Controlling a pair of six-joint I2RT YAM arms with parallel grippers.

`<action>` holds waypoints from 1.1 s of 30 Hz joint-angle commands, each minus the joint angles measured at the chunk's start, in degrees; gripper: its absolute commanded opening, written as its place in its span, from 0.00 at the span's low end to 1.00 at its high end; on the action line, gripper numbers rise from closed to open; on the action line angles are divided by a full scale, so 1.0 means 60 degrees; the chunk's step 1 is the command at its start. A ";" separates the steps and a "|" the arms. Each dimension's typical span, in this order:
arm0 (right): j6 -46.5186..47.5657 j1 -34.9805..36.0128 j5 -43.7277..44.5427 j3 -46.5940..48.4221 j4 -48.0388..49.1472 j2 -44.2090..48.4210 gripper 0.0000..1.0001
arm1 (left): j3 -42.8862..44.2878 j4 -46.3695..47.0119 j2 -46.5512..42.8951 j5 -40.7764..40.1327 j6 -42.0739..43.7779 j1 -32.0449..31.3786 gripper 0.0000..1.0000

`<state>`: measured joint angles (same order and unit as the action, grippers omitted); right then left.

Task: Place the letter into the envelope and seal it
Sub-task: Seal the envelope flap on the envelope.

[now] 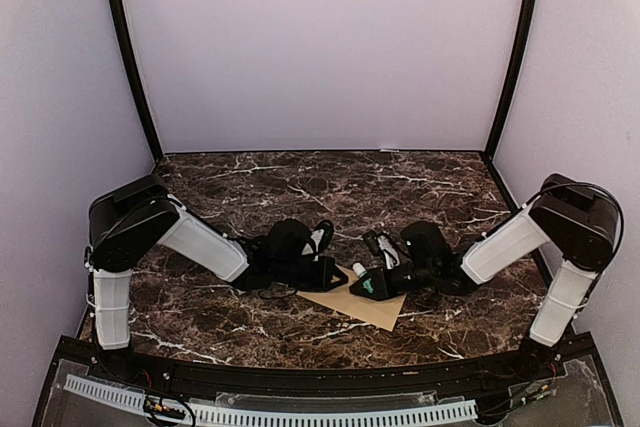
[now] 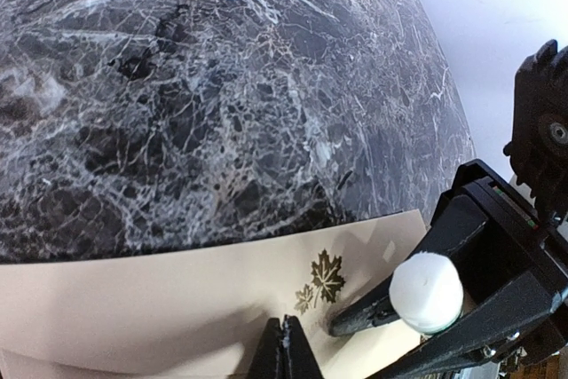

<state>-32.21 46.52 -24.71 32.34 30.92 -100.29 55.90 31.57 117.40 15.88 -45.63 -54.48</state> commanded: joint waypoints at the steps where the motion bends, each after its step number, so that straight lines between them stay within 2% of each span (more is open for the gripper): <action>1: 0.0118 -0.0224 0.0590 -0.0405 -0.1154 0.0328 0.00 | -0.0161 -0.0927 -0.0291 -0.0033 0.0184 0.0037 0.00; 6: 0.0169 -0.0249 0.0364 -0.0393 -0.1117 0.0313 0.00 | -0.0159 -0.0925 -0.0306 0.0017 0.0230 0.0039 0.00; 13: 0.0019 0.0224 0.0048 0.0652 -0.0822 -0.0726 0.00 | -0.0054 -0.0870 -0.0304 0.0165 0.0299 0.0031 0.00; 18: 0.0022 0.0259 0.0220 0.1042 -0.0950 -0.0926 0.00 | -0.0040 -0.0906 -0.0314 0.0192 0.0305 0.0025 0.00; 29: 0.0262 -0.0290 0.0679 -0.0531 -0.1344 0.0358 0.00 | -0.0327 -0.0916 -0.0549 -0.0039 0.0301 0.0065 0.00; 33: 0.0271 -0.0249 0.0412 -0.0386 -0.1226 0.0127 0.00 | -0.0306 -0.0893 -0.0550 0.0024 0.0327 0.0071 0.00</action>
<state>-31.44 45.30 -23.53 30.85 28.29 -97.71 55.31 29.78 116.14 16.05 -44.86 -54.13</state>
